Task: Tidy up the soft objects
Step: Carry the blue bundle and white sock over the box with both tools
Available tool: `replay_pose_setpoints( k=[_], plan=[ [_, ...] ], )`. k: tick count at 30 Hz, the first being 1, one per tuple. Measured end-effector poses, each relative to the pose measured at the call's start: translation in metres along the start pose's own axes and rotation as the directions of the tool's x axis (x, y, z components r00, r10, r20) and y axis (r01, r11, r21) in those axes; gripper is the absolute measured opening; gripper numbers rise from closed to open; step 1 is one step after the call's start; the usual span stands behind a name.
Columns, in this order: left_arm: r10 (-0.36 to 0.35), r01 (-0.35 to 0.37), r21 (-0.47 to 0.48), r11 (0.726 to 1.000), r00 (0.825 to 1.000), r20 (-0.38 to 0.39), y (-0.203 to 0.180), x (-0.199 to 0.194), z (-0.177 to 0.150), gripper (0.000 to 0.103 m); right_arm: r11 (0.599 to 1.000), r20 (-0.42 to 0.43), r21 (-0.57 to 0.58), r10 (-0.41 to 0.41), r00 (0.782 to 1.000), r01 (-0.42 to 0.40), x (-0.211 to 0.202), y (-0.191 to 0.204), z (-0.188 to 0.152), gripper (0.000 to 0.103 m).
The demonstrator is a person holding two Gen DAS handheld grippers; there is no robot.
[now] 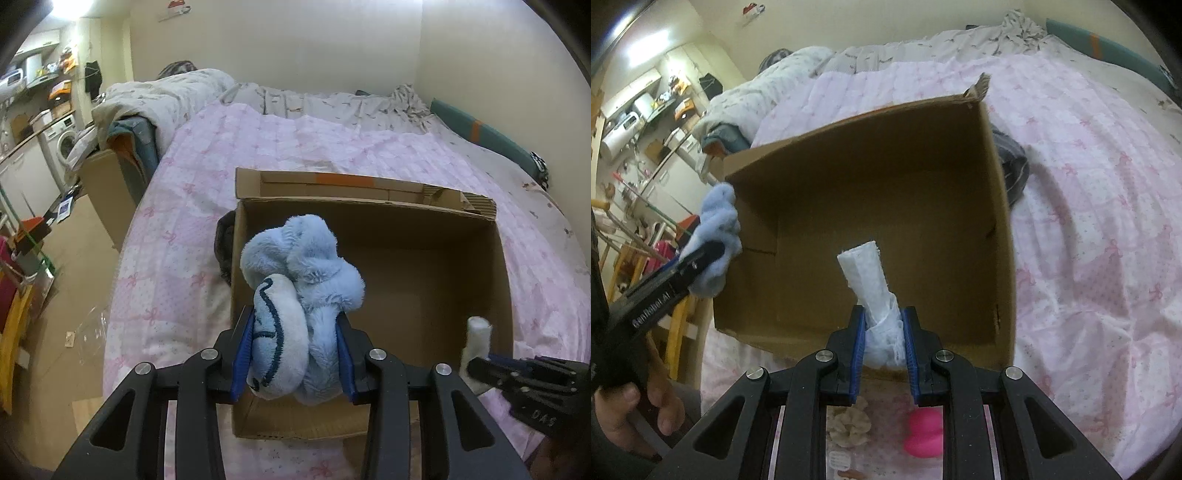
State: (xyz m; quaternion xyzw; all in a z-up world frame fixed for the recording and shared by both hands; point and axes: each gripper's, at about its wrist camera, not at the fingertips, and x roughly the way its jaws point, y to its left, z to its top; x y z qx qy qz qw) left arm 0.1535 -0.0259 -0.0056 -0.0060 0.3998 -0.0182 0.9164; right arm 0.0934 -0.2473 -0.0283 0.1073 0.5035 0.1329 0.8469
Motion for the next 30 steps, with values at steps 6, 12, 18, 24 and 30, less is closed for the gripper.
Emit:
replay_pose_setpoints(
  k=[6,12,18,24,30],
  plan=[
    [-0.007,0.007,0.002,1.0,0.999,-0.035,-0.002,0.006,-0.004,0.036,1.0,-0.054,-0.008,-0.022,0.998,0.022,0.01,0.0,-0.005,0.022],
    [-0.022,0.024,0.022,0.999,0.997,-0.077,-0.007,0.013,-0.009,0.036,1.0,-0.053,-0.002,-0.025,0.998,0.025,0.01,0.002,-0.006,0.022],
    [0.0,0.002,0.019,1.0,0.998,-0.069,-0.005,0.013,-0.01,0.036,1.0,-0.054,-0.003,-0.029,0.998,0.029,0.012,0.003,-0.004,0.022],
    [0.005,-0.006,-0.001,1.0,0.996,-0.085,-0.001,0.017,-0.01,0.036,0.999,-0.05,-0.002,-0.034,0.998,0.034,0.011,0.003,-0.004,0.022],
    [-0.003,0.003,0.003,1.0,0.995,-0.1,-0.004,0.018,-0.012,0.036,0.999,-0.054,-0.005,-0.038,0.998,0.038,0.014,0.003,-0.005,0.022]
  ],
)
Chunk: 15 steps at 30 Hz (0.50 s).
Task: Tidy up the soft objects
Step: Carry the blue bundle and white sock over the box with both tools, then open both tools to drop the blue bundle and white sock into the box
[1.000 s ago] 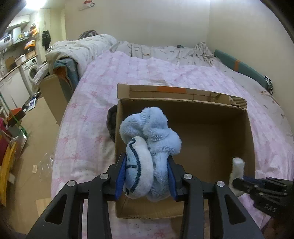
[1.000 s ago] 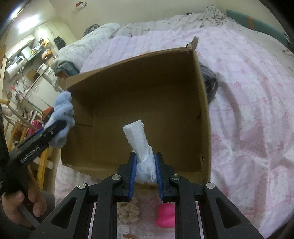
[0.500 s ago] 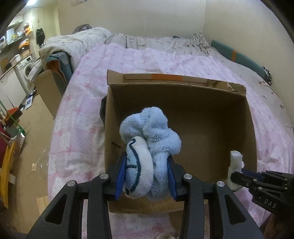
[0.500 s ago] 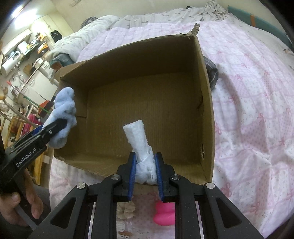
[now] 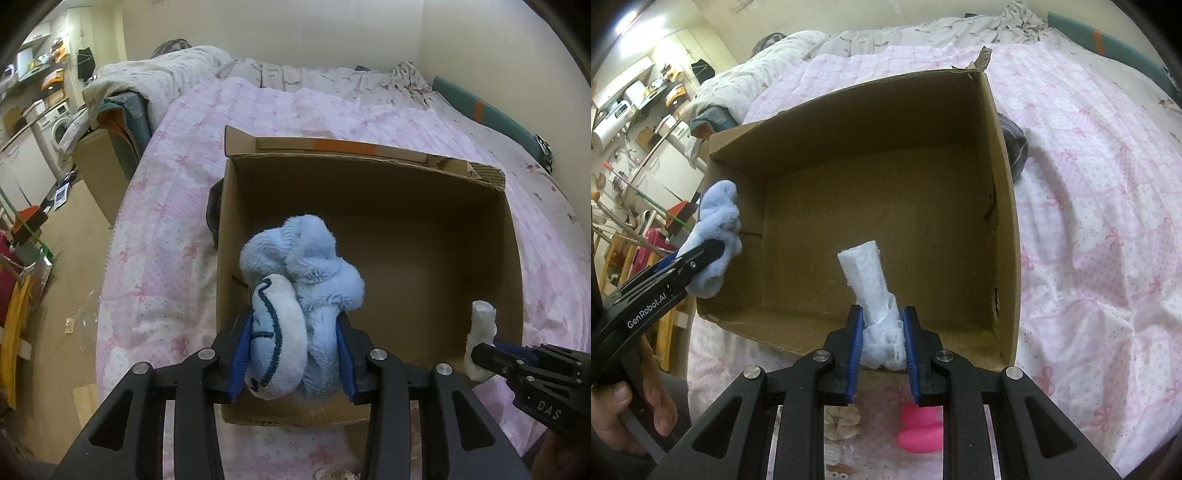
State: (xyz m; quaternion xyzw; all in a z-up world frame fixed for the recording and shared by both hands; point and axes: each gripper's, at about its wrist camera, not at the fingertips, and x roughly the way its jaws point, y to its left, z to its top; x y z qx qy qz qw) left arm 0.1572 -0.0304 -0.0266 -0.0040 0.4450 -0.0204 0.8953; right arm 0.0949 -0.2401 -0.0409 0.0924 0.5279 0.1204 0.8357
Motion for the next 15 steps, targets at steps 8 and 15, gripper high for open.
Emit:
replay_pose_setpoints(
  k=[8,15],
  plan=[
    [-0.012,0.012,0.012,1.0,1.0,0.012,-0.0034,-0.0027,-0.0007,0.037,1.0,0.005,-0.004,-0.005,1.0,0.005,0.0001,0.0011,-0.0004,0.022],
    [-0.007,0.007,0.017,1.0,1.0,0.016,-0.0054,-0.0034,-0.0004,0.041,1.0,0.006,0.006,0.001,1.0,-0.001,-0.0005,-0.0006,-0.0005,0.022]
  ],
)
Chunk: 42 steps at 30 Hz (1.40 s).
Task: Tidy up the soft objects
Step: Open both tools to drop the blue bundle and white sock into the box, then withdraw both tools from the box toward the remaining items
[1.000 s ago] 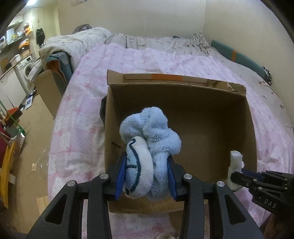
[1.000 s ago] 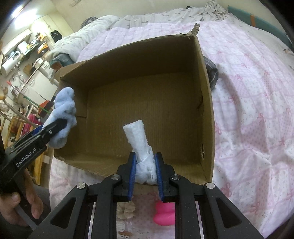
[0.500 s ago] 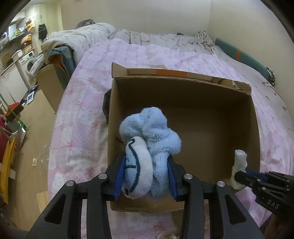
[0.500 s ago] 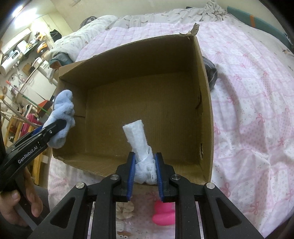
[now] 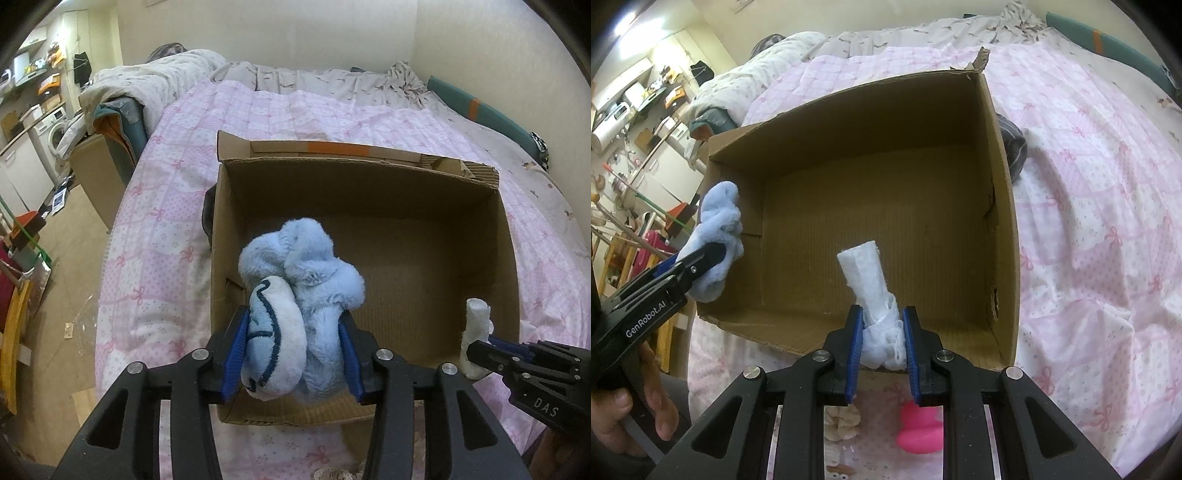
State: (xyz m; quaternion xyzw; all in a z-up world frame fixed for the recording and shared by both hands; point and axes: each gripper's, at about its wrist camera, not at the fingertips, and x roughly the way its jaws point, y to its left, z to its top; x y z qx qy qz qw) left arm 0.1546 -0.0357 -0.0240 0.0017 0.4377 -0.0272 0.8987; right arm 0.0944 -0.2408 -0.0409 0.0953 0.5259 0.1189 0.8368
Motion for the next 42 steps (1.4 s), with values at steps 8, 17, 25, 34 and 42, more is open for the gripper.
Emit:
replay_pose_setpoints(
  k=[8,17,25,34,42],
  plan=[
    [0.007,-0.007,0.022,1.0,1.0,0.017,-0.003,-0.004,0.0,0.053,1.0,-0.001,-0.001,-0.003,1.0,0.003,0.001,0.0,0.0,0.023],
    [0.006,-0.007,0.028,1.0,1.0,0.018,-0.005,-0.005,0.001,0.066,1.0,0.015,0.027,0.009,1.0,-0.01,-0.002,-0.006,0.002,0.067],
    [0.014,-0.014,0.02,1.0,1.0,0.028,-0.002,-0.008,0.002,0.067,0.999,0.076,0.03,0.009,0.997,-0.012,-0.013,-0.008,0.004,0.074],
    [0.015,-0.016,0.028,0.999,1.0,0.027,-0.002,-0.019,-0.003,0.067,1.0,0.085,0.017,-0.004,0.996,0.002,-0.018,-0.004,0.002,0.074],
    [0.029,-0.03,0.026,0.999,0.998,0.05,0.002,-0.041,-0.009,0.067,0.999,0.093,0.037,-0.017,0.995,0.013,-0.028,-0.008,-0.004,0.074]
  ],
)
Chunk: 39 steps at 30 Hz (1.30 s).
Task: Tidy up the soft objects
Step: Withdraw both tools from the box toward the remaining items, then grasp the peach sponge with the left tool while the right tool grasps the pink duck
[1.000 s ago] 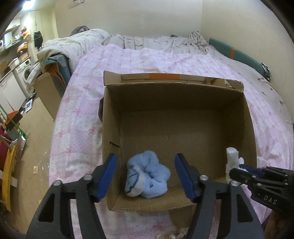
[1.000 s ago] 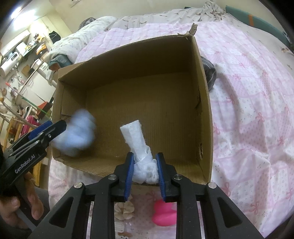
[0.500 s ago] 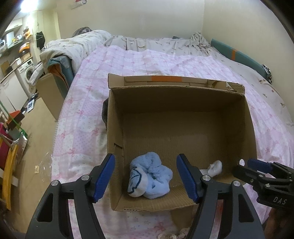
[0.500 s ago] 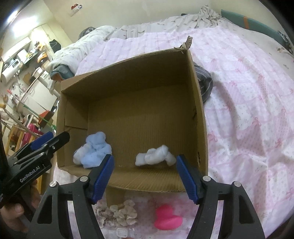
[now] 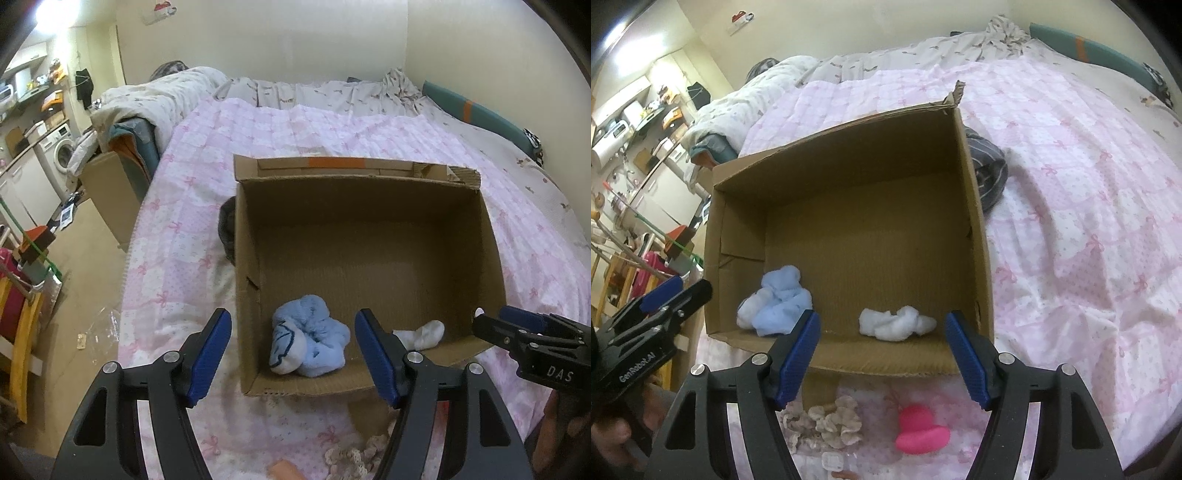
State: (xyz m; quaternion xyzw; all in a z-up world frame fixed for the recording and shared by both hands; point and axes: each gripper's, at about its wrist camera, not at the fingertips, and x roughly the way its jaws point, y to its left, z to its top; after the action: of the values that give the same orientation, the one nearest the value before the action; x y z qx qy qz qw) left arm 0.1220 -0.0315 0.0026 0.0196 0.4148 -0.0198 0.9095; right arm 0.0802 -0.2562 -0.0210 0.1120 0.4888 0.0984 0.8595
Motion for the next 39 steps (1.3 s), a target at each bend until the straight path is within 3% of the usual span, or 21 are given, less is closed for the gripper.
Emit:
replay_pose_setpoints(
  k=[18,27,36,39],
  plan=[
    [0.039,-0.042,-0.071,0.997,0.998,-0.048,0.015,-0.029,-0.036,0.067,1.0,0.017,-0.022,-0.012,1.0,0.013,-0.035,-0.002,-0.023,0.074],
    [0.019,-0.022,-0.031,0.999,0.993,-0.114,0.0,-0.026,-0.053,0.067,1.0,-0.013,-0.025,-0.016,1.0,0.015,-0.038,0.003,-0.037,0.074],
    [0.031,-0.057,-0.107,0.993,0.972,-0.235,0.02,-0.003,-0.064,0.067,0.997,-0.128,0.006,-0.081,0.988,0.083,-0.019,-0.011,-0.048,0.074],
    [0.012,-0.074,-0.189,0.979,0.951,-0.31,0.037,0.011,-0.071,0.066,0.996,-0.155,0.016,-0.084,0.984,0.087,-0.014,-0.017,-0.052,0.074]
  ],
)
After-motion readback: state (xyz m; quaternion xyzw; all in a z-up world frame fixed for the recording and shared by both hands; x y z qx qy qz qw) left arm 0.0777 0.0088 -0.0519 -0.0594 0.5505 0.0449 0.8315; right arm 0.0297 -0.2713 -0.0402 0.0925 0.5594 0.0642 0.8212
